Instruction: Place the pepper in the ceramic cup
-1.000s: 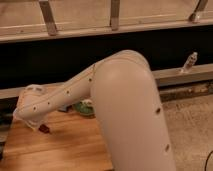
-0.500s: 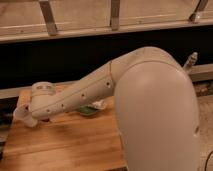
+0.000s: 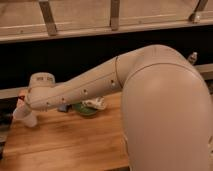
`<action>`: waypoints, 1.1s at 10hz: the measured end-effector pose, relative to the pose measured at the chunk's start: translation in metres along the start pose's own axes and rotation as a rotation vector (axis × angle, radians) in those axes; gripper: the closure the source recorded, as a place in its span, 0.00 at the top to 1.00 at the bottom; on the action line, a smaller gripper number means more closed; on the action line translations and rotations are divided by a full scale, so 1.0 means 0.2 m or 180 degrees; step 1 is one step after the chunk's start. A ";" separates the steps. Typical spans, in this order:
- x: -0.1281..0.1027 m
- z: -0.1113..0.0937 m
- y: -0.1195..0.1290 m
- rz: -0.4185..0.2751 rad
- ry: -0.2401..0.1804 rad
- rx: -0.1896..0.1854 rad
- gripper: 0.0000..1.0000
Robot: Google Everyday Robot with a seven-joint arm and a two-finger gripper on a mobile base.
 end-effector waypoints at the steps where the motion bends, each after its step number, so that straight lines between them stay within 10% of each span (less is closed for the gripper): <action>1: -0.06 0.02 0.00 -0.0074 -0.0014 -0.0006 0.14; 11: -0.30 0.33 0.06 -0.0283 -0.0245 -0.0526 0.14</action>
